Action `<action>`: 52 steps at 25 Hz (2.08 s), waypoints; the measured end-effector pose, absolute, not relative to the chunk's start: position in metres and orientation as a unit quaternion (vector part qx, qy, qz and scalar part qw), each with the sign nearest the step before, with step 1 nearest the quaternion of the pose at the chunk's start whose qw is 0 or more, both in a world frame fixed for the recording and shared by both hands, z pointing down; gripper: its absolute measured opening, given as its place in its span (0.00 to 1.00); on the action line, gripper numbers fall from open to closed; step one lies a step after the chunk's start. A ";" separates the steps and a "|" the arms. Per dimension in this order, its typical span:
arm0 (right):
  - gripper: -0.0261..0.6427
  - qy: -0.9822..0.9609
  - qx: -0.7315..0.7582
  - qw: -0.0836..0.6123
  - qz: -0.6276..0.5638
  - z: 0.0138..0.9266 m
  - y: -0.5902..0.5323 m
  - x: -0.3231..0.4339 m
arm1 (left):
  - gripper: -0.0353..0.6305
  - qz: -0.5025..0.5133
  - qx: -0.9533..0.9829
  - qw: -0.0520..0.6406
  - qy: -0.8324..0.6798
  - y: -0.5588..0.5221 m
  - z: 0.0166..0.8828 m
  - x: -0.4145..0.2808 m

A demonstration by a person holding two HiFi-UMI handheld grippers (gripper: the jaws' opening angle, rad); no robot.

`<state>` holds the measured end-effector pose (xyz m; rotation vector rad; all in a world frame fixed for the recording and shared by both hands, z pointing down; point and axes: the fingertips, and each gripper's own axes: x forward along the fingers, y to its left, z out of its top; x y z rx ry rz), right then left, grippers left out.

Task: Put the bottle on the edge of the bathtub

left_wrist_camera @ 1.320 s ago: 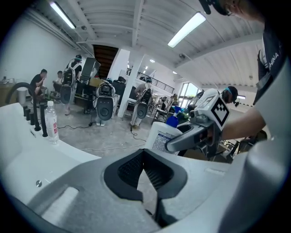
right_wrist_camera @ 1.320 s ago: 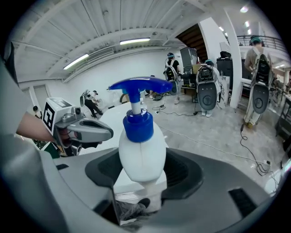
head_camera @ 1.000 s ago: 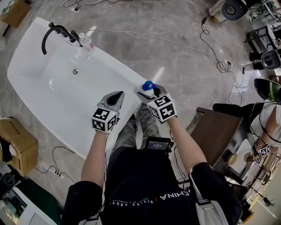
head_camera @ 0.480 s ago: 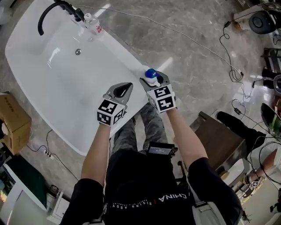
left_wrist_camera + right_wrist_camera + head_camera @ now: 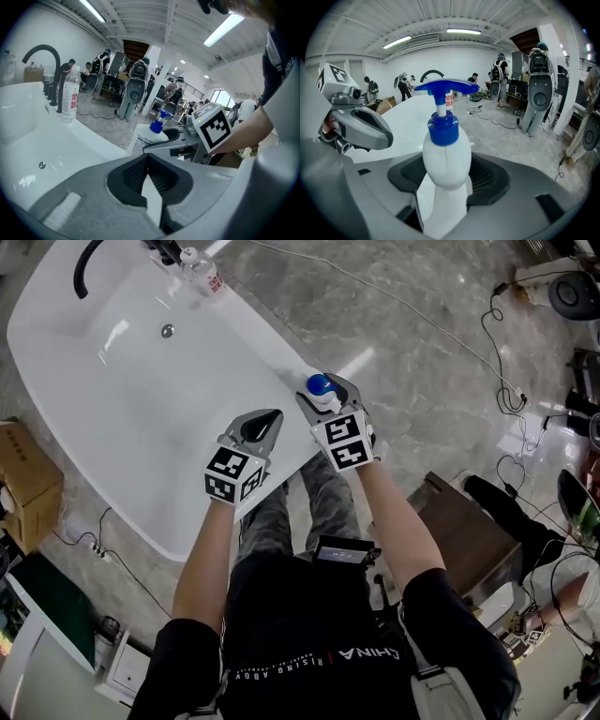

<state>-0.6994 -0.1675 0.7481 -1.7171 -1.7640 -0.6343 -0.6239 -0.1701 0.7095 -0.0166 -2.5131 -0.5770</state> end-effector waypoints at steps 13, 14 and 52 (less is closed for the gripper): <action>0.58 -0.657 -0.653 0.305 -0.219 0.746 -0.172 -0.691 | 0.07 -0.197 -0.009 0.286 -0.938 -0.172 0.708 -0.617; 0.58 -0.657 -0.653 0.306 -0.220 0.746 -0.173 -0.691 | 0.07 -0.197 -0.008 0.286 -0.938 -0.173 0.707 -0.617; 0.05 -0.734 -0.588 0.306 -0.144 0.550 -0.279 -0.660 | 0.07 -0.131 0.071 0.230 -0.962 -0.220 0.562 -0.579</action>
